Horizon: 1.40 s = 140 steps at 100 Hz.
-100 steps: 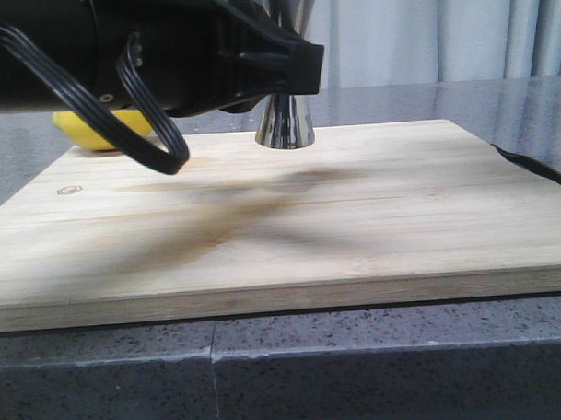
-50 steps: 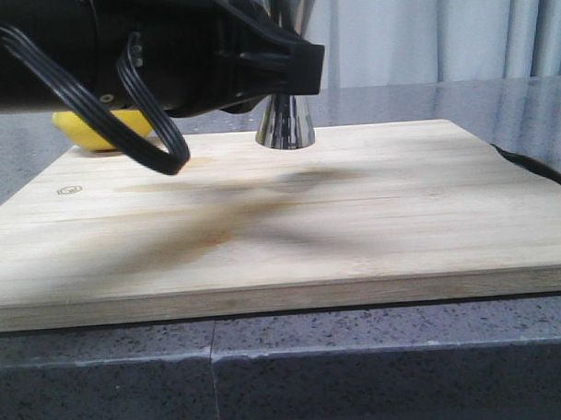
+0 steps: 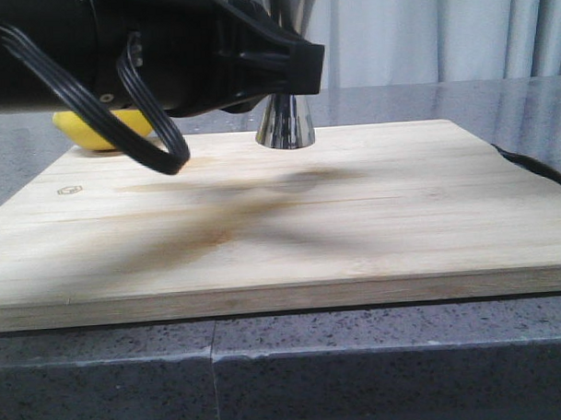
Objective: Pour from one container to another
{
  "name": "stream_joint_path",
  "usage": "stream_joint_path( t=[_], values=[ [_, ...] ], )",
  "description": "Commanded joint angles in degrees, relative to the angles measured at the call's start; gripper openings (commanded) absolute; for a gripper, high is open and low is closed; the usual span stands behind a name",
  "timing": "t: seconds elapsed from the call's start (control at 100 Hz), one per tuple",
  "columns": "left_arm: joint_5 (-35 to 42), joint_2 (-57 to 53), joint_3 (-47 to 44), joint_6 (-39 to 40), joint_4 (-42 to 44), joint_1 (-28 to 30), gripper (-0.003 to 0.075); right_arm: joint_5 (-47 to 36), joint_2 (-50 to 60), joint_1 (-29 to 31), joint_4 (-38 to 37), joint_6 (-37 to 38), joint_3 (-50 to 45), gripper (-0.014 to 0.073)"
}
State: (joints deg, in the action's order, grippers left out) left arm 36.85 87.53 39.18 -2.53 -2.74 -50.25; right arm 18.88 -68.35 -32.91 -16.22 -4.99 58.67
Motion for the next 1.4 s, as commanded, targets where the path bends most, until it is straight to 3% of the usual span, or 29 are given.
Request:
stream_joint_path(
  t=[0.0, 0.11, 0.53, 1.39],
  values=[
    [4.8, -2.3, 1.6, 0.5, 0.0, -0.3, -0.0019, -2.9, 2.2, -1.1, -1.7, 0.6, 2.2, 0.0206],
    [4.8, -2.3, 1.6, 0.5, 0.0, -0.3, -0.0019, -1.7, 2.8, -2.6, -3.0, 1.2, 2.2, 0.0206],
    [4.8, -2.3, 1.6, 0.5, 0.0, -0.3, -0.0019, 2.9, 5.0, -5.6, -16.7, 17.1, 2.4, 0.0206],
    [4.8, -2.3, 1.6, 0.5, 0.0, -0.3, -0.0019, 4.7, 5.0, -6.4, -12.4, 16.0, 2.4, 0.0206]
  ],
)
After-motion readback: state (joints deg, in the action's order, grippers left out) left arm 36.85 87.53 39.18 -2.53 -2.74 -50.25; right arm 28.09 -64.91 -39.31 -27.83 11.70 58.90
